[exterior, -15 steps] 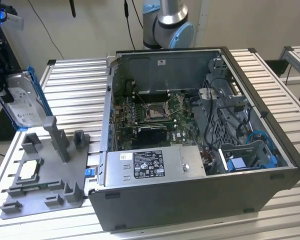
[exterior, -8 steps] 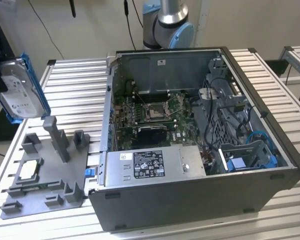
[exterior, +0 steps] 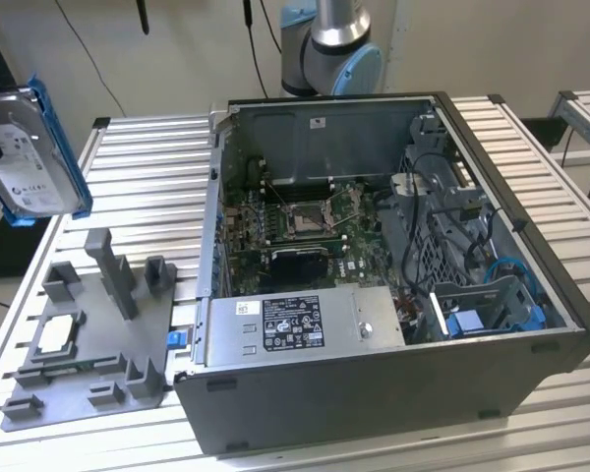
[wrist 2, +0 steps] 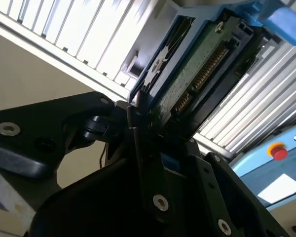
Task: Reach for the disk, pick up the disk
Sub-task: 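Pick up the disk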
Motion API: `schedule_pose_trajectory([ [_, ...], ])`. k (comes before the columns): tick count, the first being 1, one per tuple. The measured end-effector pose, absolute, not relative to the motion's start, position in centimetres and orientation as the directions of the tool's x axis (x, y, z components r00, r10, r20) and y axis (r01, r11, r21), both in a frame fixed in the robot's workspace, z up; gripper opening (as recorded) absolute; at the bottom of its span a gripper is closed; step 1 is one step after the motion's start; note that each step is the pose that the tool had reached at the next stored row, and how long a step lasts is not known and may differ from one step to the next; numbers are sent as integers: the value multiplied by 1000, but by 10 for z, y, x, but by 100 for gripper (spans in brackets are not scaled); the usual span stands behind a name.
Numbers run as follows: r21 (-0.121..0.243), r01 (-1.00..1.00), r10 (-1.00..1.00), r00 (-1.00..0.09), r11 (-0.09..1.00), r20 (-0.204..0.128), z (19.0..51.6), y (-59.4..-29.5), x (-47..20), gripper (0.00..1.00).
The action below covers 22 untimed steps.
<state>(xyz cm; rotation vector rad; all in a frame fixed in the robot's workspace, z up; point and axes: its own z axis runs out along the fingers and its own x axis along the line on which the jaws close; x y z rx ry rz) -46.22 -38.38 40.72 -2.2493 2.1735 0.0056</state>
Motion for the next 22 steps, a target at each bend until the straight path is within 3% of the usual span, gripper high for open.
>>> schedule_pose_trajectory([
  [22, -8, -999, -999, 45, -44, -23, 447, -384, -462, 0],
])
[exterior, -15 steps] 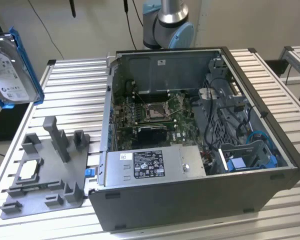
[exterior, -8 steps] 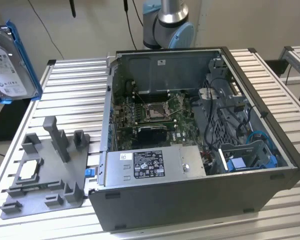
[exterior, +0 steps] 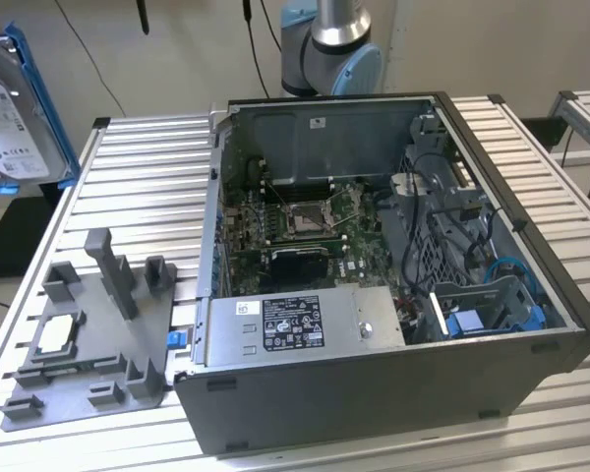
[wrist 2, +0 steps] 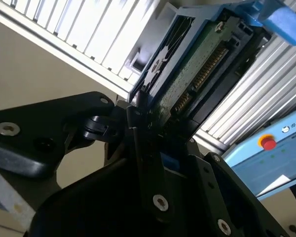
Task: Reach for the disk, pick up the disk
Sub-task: 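Pick up the disk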
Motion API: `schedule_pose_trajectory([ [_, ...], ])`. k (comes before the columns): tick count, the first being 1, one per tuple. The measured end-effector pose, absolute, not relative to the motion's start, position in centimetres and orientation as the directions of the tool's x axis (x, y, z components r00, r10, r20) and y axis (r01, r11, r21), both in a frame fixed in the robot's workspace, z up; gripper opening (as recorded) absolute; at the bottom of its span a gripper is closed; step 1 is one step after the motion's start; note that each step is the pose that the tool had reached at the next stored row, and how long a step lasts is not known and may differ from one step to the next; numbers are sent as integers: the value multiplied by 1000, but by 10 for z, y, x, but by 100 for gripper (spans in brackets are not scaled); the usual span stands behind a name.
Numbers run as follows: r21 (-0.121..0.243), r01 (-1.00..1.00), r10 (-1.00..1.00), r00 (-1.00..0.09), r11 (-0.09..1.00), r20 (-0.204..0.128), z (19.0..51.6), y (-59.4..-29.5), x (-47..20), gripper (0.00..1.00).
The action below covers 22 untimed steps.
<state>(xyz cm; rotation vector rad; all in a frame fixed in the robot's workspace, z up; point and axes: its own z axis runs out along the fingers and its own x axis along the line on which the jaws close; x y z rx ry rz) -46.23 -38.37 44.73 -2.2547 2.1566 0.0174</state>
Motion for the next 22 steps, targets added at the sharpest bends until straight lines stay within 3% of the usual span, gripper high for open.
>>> schedule_pose_trajectory([
  [22, -8, -999, -999, 45, -45, -23, 506, -384, -462, 0],
])
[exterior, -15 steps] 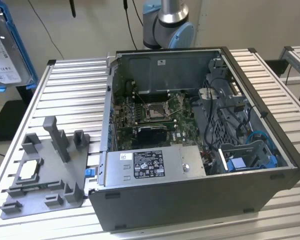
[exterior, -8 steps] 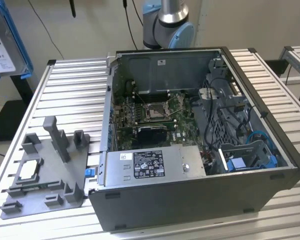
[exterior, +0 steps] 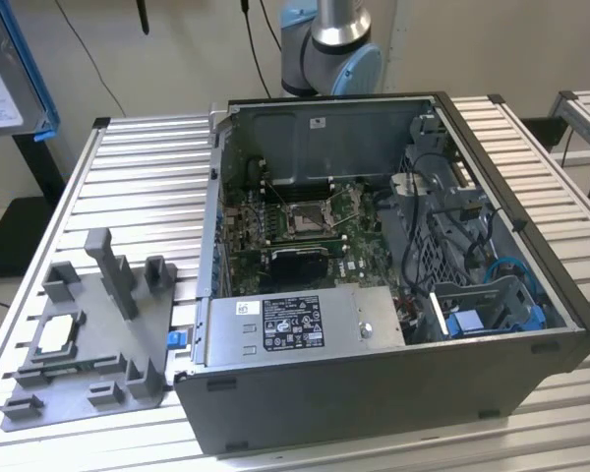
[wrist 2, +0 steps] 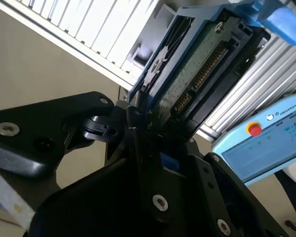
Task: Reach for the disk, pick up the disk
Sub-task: 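Pick up the disk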
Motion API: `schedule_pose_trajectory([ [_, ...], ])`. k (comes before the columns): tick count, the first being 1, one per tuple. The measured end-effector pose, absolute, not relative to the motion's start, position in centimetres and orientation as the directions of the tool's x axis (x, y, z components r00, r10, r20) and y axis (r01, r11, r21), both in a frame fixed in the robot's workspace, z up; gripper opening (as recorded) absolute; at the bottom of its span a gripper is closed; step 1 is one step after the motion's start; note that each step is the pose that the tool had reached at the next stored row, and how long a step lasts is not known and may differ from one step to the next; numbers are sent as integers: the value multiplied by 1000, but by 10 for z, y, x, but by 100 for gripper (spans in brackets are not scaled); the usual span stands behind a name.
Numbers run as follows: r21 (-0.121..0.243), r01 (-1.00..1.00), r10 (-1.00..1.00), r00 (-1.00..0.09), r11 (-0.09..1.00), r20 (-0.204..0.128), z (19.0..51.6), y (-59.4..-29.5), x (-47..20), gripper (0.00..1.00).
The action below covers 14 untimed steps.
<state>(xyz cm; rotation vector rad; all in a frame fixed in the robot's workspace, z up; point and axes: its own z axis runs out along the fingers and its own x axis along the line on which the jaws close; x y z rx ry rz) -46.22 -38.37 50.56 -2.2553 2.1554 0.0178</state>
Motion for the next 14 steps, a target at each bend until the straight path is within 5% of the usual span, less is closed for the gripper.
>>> schedule_pose_trajectory([
  [14, -7, -999, -999, 45, -45, -24, 506, -384, -427, 0],
])
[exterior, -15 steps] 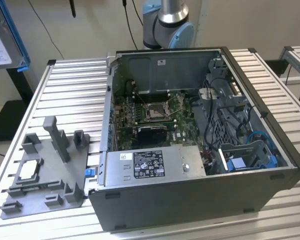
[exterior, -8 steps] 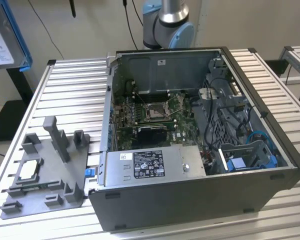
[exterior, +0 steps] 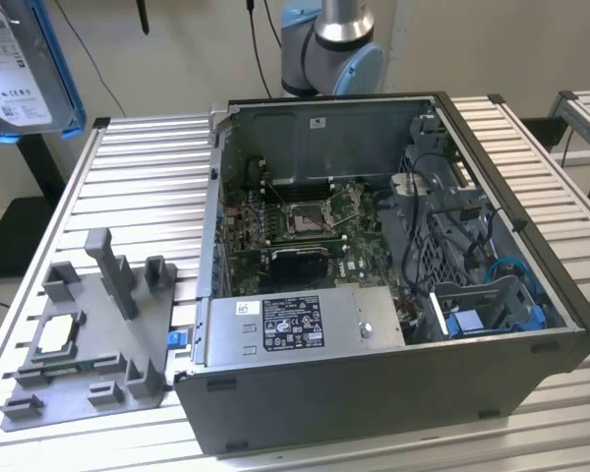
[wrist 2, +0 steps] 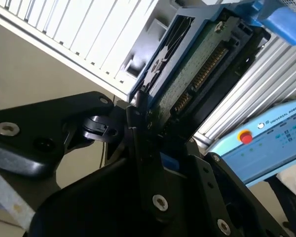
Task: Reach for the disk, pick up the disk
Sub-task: 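Pick up the disk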
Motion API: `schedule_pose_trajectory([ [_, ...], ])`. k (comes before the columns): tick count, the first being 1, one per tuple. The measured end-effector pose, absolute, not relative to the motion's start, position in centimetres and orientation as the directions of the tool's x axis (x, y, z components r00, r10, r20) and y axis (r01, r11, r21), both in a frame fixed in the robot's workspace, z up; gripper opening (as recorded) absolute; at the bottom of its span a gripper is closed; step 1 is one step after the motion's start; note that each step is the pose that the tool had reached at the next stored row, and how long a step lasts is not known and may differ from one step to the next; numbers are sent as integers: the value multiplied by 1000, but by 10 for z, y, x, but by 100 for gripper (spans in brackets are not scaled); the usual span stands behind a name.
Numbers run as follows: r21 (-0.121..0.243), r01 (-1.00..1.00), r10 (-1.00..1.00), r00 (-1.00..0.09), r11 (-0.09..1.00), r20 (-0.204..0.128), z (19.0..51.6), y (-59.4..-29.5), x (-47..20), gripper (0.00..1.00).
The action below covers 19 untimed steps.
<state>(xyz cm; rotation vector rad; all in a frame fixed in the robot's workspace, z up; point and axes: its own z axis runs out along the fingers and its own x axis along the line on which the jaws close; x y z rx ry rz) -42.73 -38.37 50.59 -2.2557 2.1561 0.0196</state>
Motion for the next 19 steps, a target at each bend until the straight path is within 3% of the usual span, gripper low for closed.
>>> schedule_pose_trajectory([
  [19, -7, -999, -999, 45, -45, -24, 505, -384, -395, 0],
])
